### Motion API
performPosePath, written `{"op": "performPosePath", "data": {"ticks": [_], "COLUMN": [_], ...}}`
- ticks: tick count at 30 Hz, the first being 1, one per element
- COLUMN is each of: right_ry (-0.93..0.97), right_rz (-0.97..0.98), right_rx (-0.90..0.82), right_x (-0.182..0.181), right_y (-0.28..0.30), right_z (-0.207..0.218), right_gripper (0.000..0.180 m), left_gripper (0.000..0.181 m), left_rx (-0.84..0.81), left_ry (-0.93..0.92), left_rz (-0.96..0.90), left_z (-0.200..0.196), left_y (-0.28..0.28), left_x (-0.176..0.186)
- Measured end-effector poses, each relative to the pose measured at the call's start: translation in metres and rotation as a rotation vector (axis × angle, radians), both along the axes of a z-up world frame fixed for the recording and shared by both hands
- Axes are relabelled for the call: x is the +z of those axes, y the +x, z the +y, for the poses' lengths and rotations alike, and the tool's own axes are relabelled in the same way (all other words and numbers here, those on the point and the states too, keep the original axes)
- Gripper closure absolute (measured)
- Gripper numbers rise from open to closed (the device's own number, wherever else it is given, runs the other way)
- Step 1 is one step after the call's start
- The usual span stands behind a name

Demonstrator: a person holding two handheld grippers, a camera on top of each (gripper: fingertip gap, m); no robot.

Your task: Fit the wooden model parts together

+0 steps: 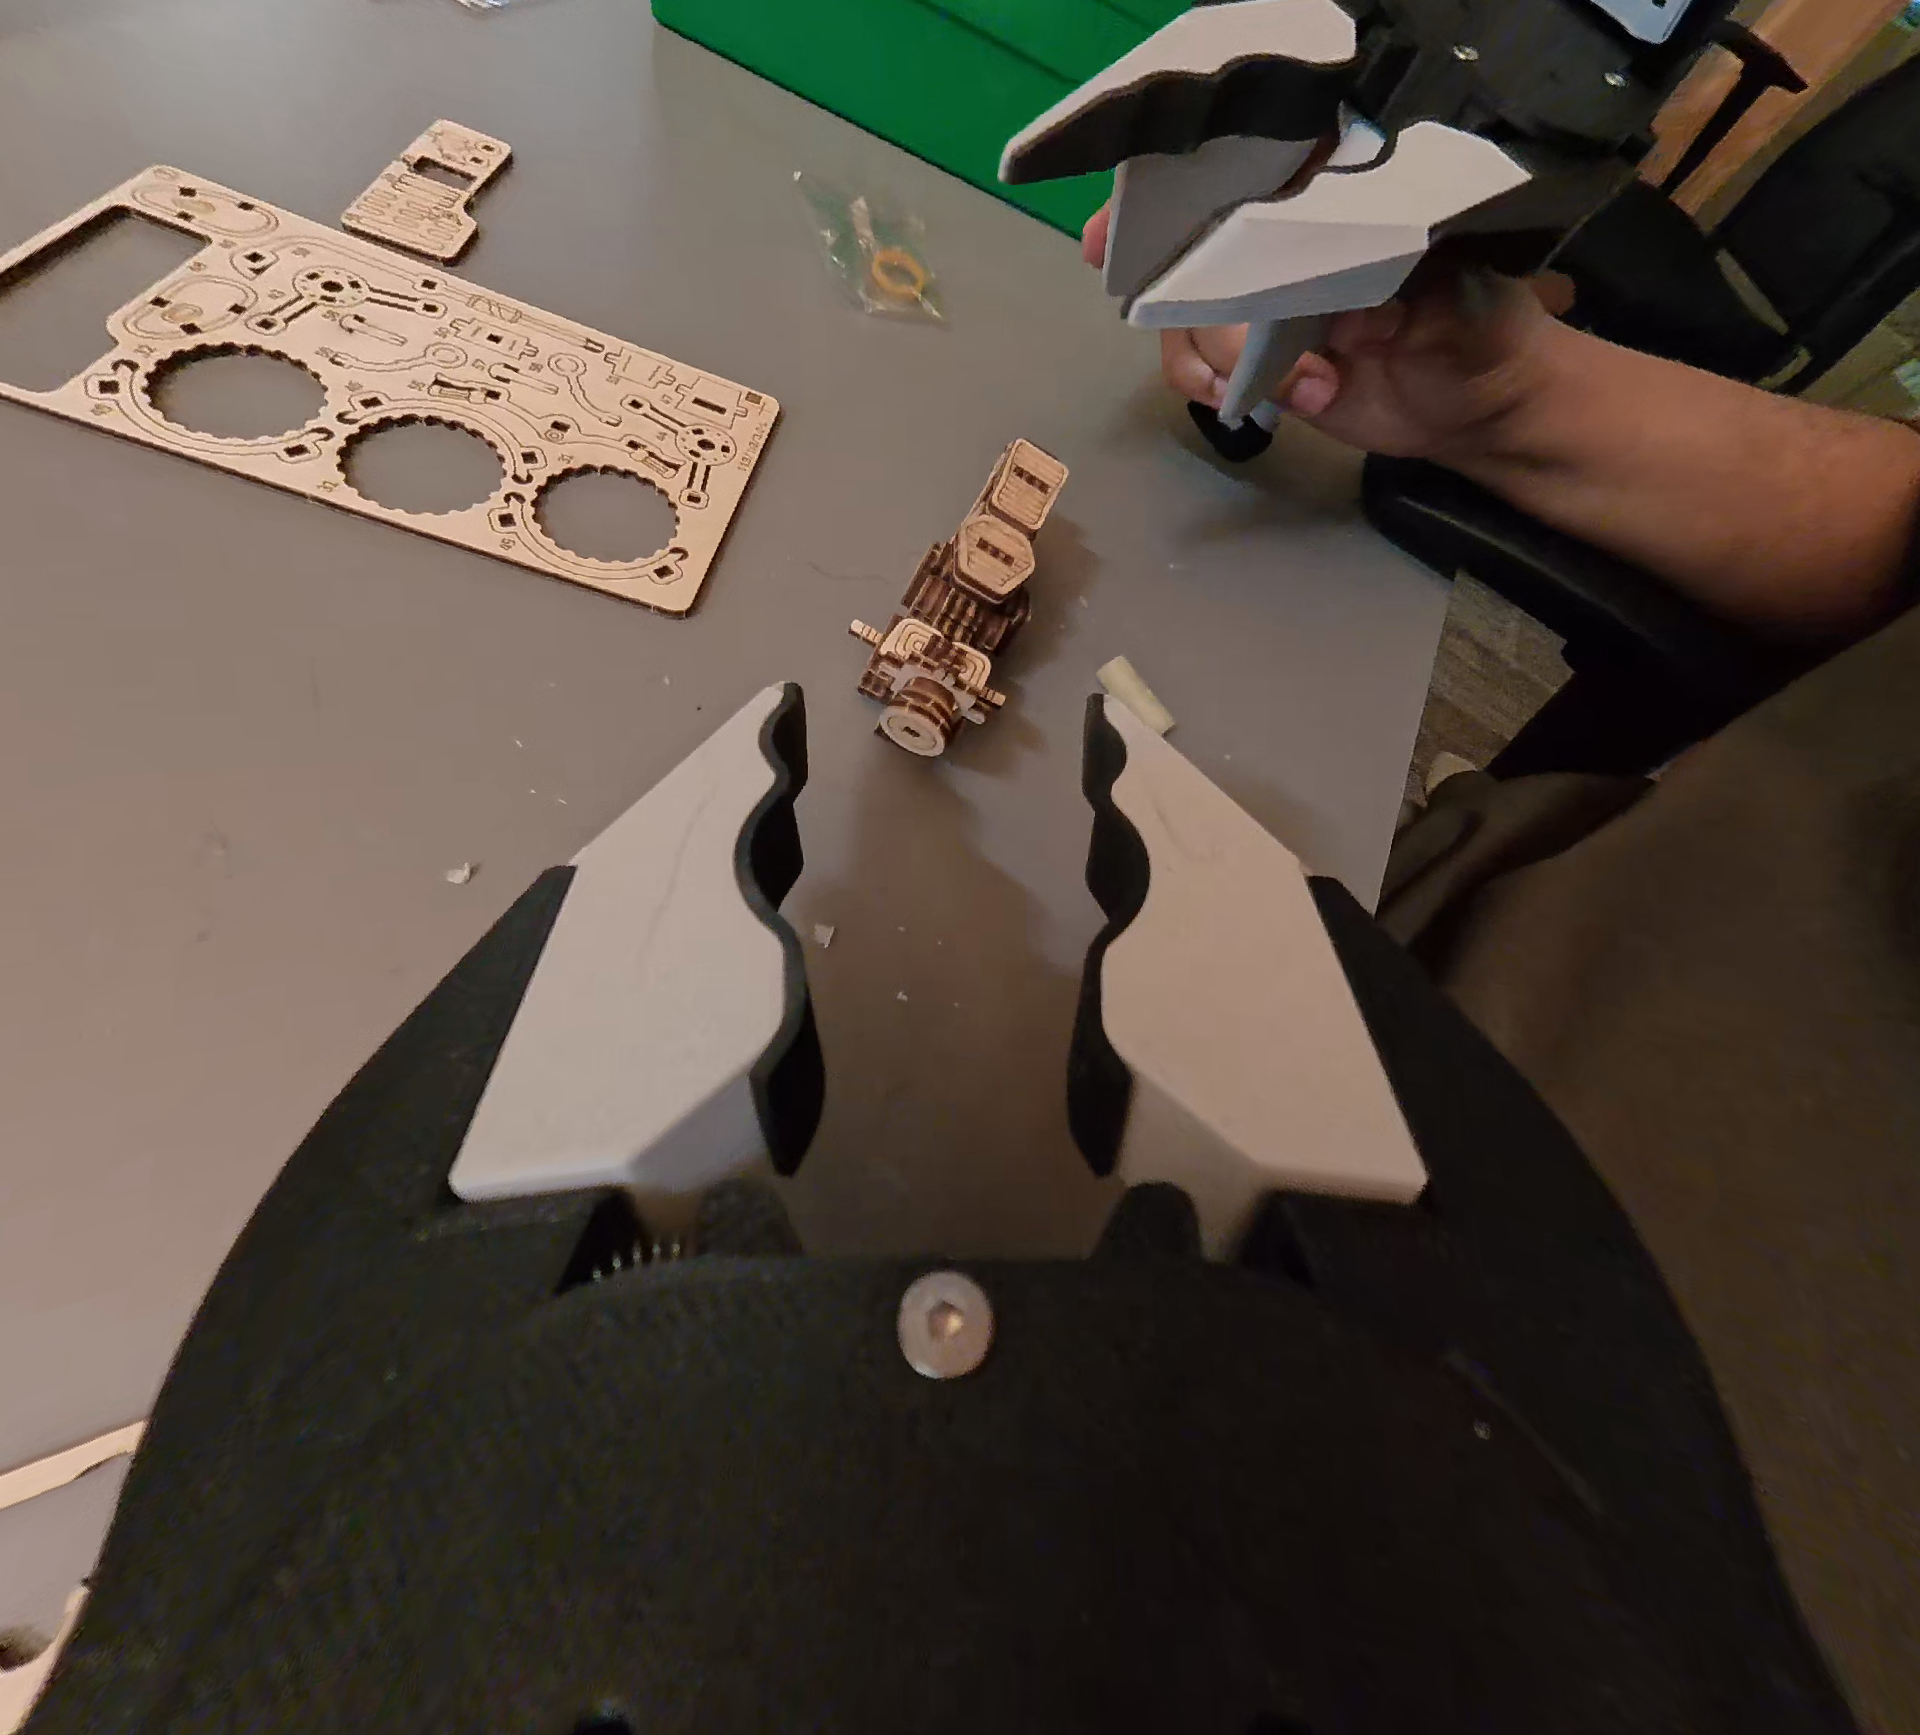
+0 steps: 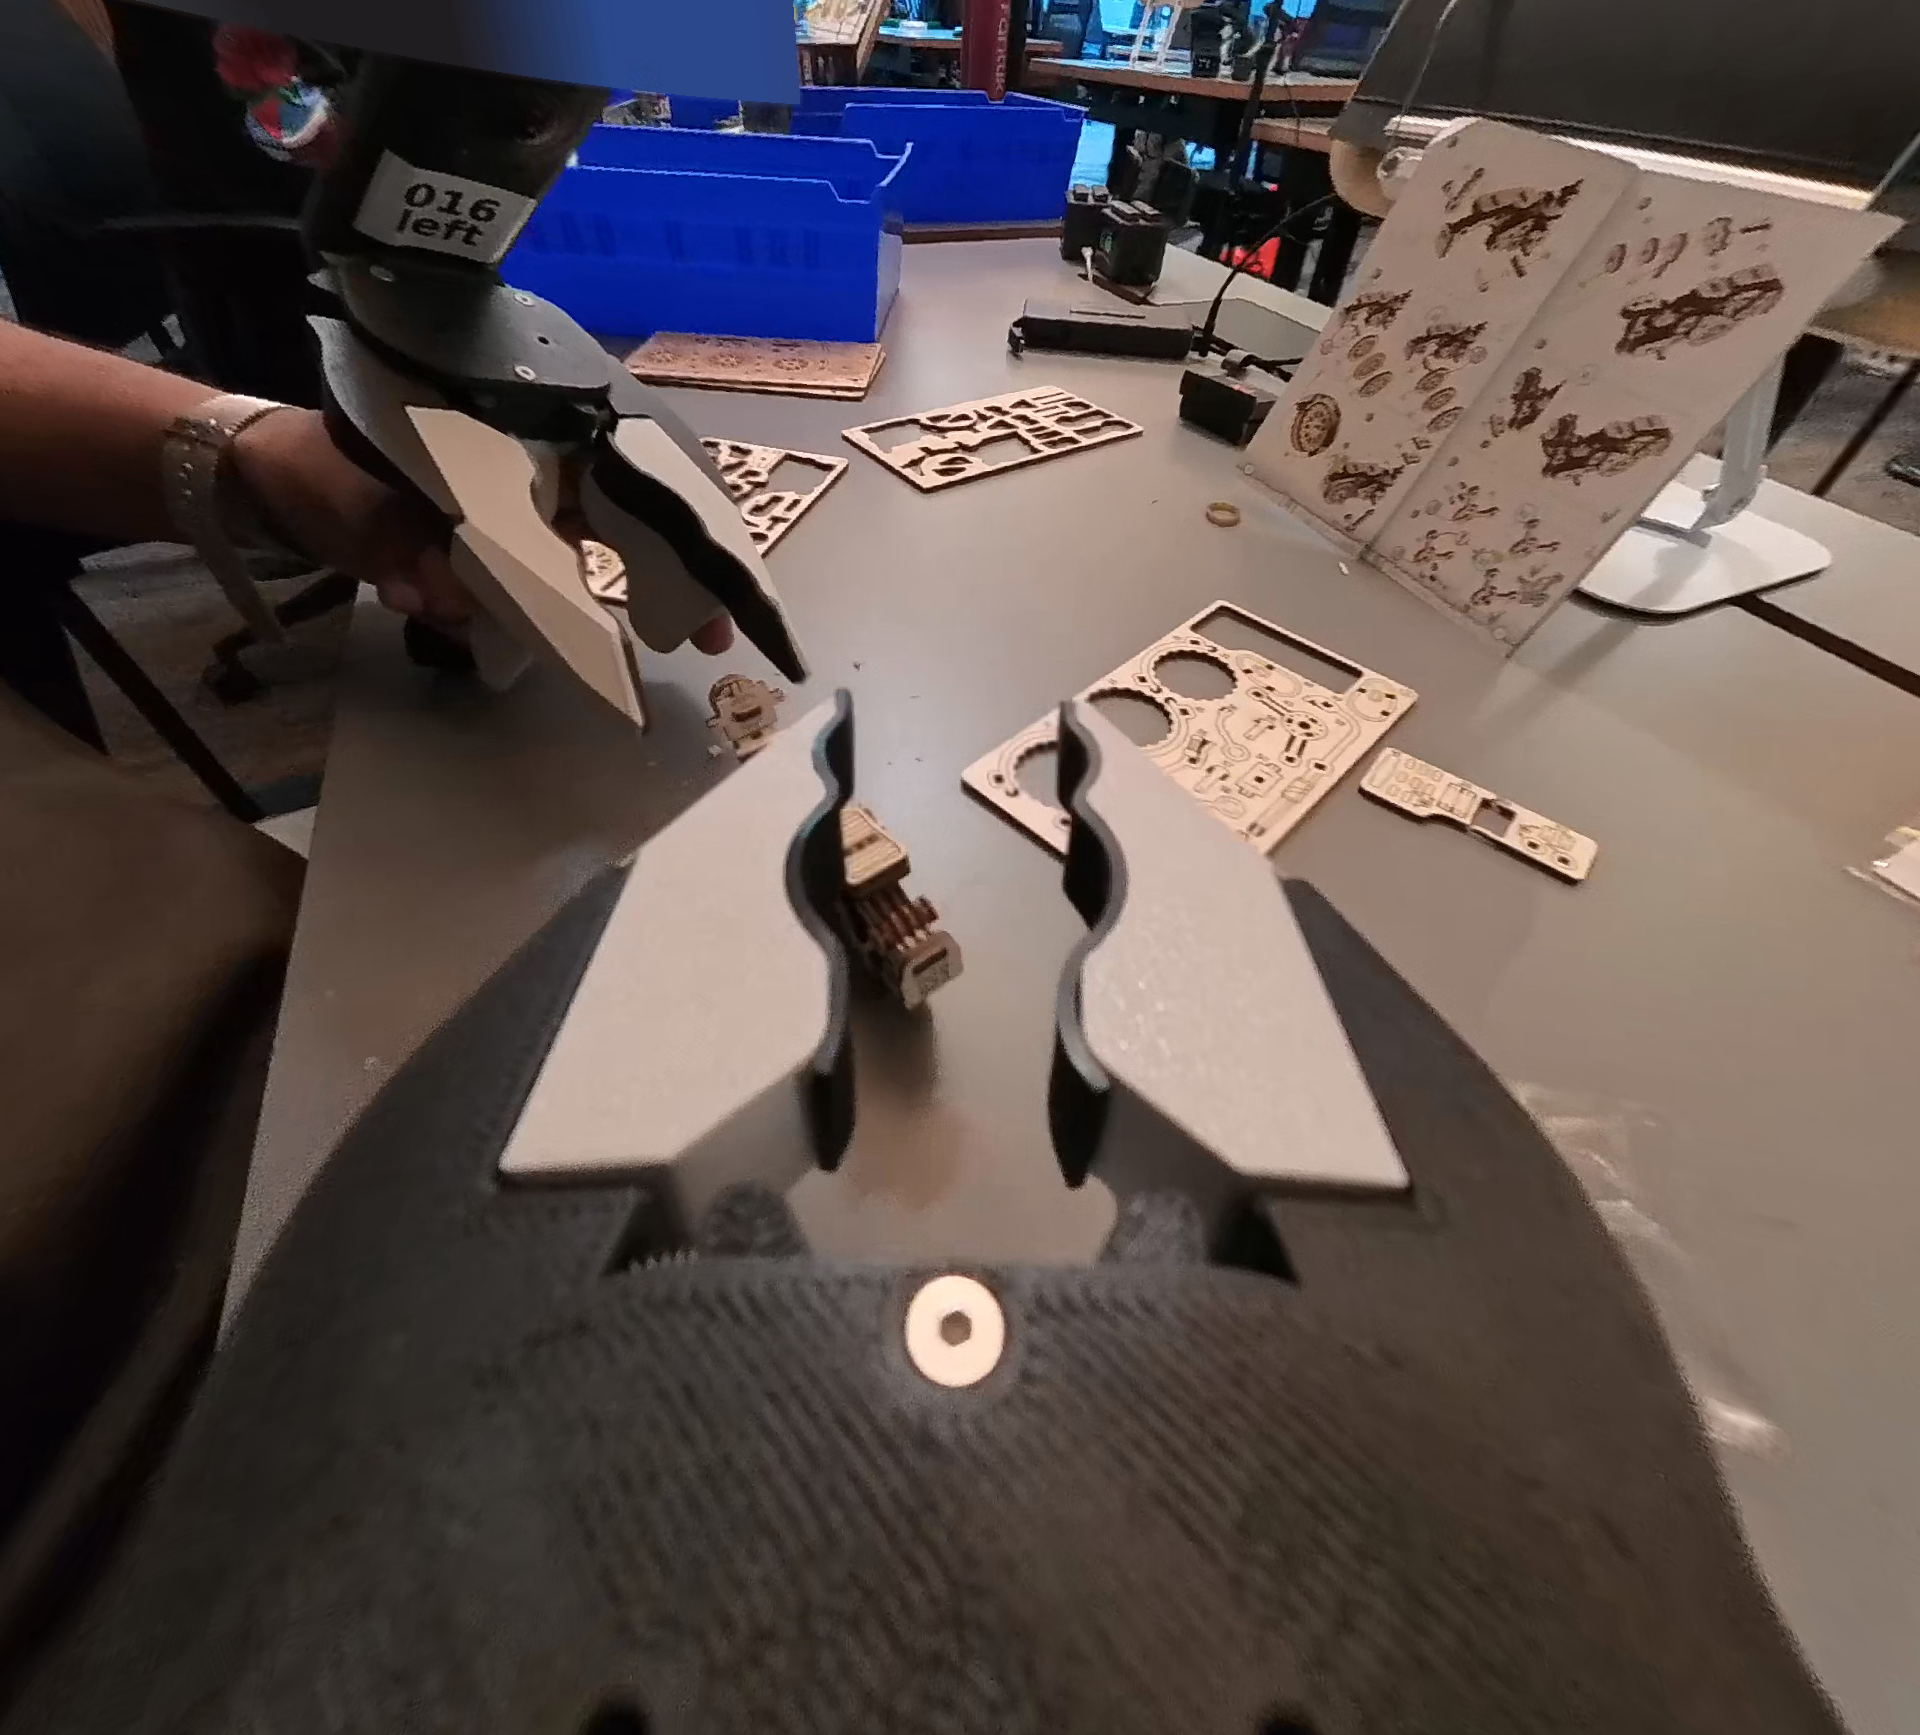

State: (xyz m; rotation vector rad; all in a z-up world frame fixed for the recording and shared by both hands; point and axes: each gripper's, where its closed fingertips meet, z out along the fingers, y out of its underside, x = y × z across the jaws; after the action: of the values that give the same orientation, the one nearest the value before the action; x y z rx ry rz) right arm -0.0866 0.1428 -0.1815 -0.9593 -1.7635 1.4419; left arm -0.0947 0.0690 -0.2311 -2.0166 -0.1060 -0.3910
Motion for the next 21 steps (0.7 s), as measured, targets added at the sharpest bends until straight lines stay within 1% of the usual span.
{"op": "performPosePath", "data": {"ticks": [3,6,9,13,17,21], "right_ry": [-0.052,-0.102,-0.066,-0.004,-0.047,-0.117], "right_rz": [-0.003,-0.011,-0.016,-0.017,-0.045,-0.052], "right_rx": [-0.003,0.022,0.041,0.034,0.023,0.035], "right_x": [0.004,0.007,0.005,-0.001,-0.005,-0.006], "right_y": [0.001,0.004,0.006,0.005,0.003,-0.003], "right_z": [0.005,0.001,-0.006,-0.006,0.0,0.013], "right_gripper": [0.142,0.142,0.143,0.144,0.144,0.143], "left_gripper": [0.128,0.128,0.127,0.12,0.119,0.109], "left_rx": [-0.006,-0.007,0.003,-0.026,0.009,0.033], "left_ry": [0.021,0.057,0.097,0.124,0.162,0.194], "left_rz": [0.042,0.095,0.06,-0.024,-0.073,-0.057], "left_z": [-0.001,-0.002,0.0,-0.002,-0.005,0.001], "left_y": [-0.002,-0.008,-0.012,-0.012,-0.024,-0.039], "left_x": [0.003,0.009,0.016,0.027,0.034,0.037]}}
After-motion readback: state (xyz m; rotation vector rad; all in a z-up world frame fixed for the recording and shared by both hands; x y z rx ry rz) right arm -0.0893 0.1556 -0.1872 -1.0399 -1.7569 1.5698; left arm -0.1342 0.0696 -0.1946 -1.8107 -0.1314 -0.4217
